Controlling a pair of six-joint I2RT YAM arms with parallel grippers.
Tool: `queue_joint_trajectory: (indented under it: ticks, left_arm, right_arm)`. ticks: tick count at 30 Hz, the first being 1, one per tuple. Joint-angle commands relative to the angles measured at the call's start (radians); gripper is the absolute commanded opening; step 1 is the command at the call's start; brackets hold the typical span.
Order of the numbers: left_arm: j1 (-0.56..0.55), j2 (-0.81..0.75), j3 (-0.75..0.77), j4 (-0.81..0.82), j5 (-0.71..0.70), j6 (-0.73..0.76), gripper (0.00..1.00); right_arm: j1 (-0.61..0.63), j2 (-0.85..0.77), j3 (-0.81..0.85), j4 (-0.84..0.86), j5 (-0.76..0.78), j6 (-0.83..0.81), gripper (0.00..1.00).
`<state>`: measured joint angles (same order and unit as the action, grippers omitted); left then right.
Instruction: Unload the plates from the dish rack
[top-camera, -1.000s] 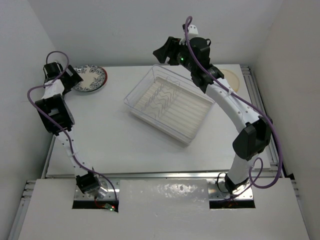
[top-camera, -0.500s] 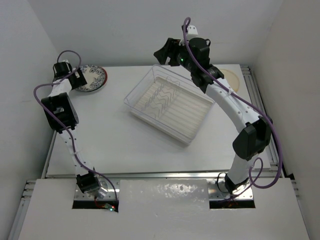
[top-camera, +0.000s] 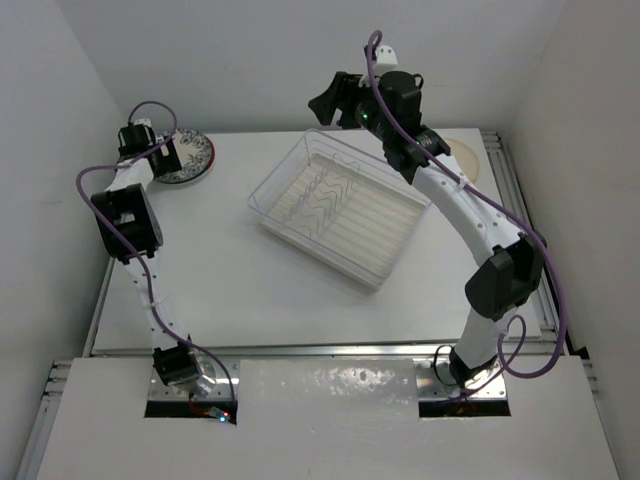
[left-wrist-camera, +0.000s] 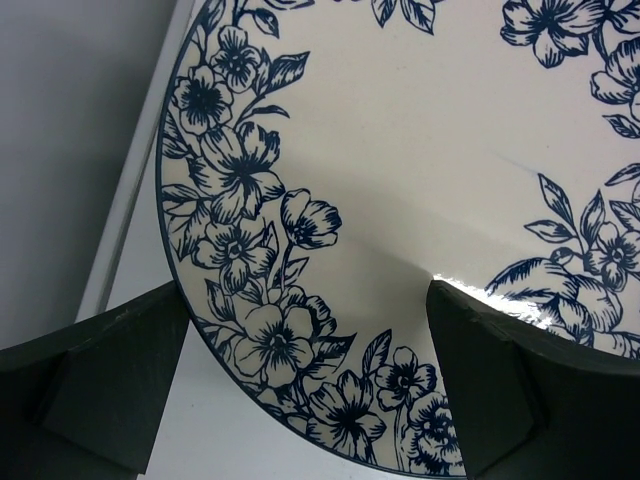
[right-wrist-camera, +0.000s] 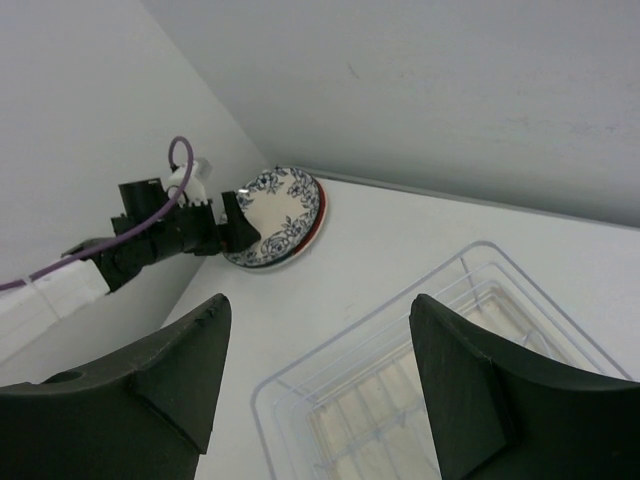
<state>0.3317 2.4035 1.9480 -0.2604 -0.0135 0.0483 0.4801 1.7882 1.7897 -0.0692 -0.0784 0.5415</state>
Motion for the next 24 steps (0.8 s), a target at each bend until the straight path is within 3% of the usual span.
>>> queue_joint_trajectory:
  ticks: [1,6,16,24]
  left_arm:
    - [-0.029,-0.029,-0.009,0.041,-0.048,0.068,1.00]
    - [-0.036,-0.038,-0.014,0.041,0.050,0.073,1.00]
    - [-0.046,-0.063,-0.018,0.036,0.073,0.094,1.00]
    - [-0.040,-0.086,-0.006,0.035,-0.071,0.084,1.00]
  right_arm:
    - [-0.003,0.004,0.065,0.028,-0.004,-0.006,0.71]
    - [-0.003,0.002,0.063,0.020,-0.001,-0.011,0.72]
    - [-0.003,-0.009,0.042,0.017,-0.003,-0.018,0.72]
    - [-0.003,-0.023,0.033,0.005,0.000,-0.037,0.73]
